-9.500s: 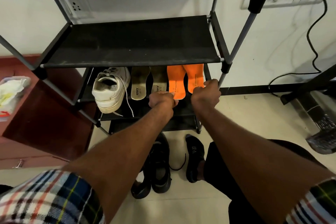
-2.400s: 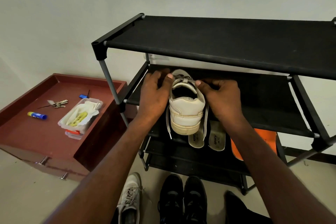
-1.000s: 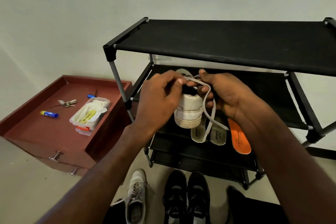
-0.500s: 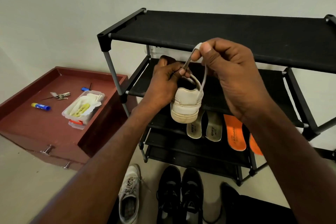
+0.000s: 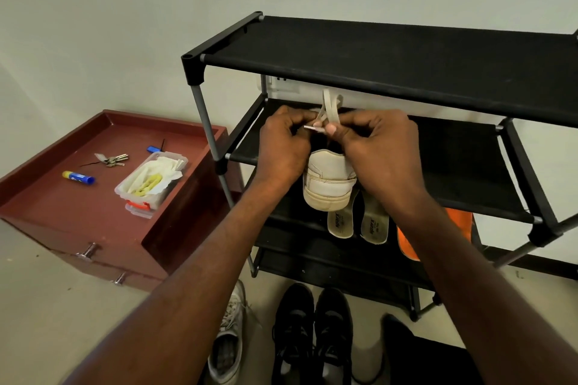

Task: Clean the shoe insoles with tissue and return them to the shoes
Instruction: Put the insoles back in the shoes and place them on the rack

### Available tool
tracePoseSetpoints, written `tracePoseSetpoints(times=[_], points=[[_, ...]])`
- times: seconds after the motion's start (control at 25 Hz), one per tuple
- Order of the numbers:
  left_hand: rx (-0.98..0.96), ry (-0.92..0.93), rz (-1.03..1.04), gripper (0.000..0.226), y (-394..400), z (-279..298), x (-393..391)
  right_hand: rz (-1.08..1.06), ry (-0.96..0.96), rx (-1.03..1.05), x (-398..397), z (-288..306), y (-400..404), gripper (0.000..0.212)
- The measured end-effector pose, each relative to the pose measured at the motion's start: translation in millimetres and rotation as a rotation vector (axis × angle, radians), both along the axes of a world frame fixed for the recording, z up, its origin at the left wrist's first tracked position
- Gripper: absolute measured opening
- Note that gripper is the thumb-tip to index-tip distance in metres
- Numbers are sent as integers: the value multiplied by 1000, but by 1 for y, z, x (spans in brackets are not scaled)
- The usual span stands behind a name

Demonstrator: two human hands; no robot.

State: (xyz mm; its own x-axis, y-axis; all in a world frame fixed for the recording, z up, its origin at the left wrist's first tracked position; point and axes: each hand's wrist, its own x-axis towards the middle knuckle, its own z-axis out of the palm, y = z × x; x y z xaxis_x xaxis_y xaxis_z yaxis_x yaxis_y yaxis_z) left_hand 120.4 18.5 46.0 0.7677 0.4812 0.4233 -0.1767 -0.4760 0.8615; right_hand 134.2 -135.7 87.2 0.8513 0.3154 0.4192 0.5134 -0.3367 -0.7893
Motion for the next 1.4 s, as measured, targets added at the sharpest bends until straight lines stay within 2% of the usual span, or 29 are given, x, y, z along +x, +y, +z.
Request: tracePoseSetpoints(times=[0.12,0.24,0.32,0.48,0.56,0.68,0.76,0.84,1.0,1.12,1.2,1.28,1.4], points=[[133,46,-5,20,0,0,-2,-43,86,-174,6,-1,-7,12],[132,63,-62,17,9,-2,-4,65,138,-283,12,0,-9,37],[179,51,-117,25,15,-4,-7,111,125,-334,14,0,-11,47],[275,115,-167,25,22,-7,-10,144,318,-115,20,-6,-17,50],[227,145,-168,21,21,-6,-9,101,288,-40,24,-13,-15,47],[199,70,-75,18,19,-1,-7,16,232,135,26,-19,-11,9],[240,53,-76,14,15,1,-9,33,215,178,25,-21,-5,6],[274,96,-112,13,11,5,-12,67,181,180,24,-21,0,9],[205,167,-225,35,17,11,-14,113,49,101,22,-19,-7,20],[326,104,-243,21,21,6,-19,180,-23,35,27,-25,-21,24],[298,41,-233,20,21,2,-24,264,16,39,28,-29,-29,21],[310,69,-250,32,23,0,-29,283,-23,-20,29,-33,-36,29],[423,147,-283,48,26,-2,-36,279,-134,-219,29,-40,-36,50]])
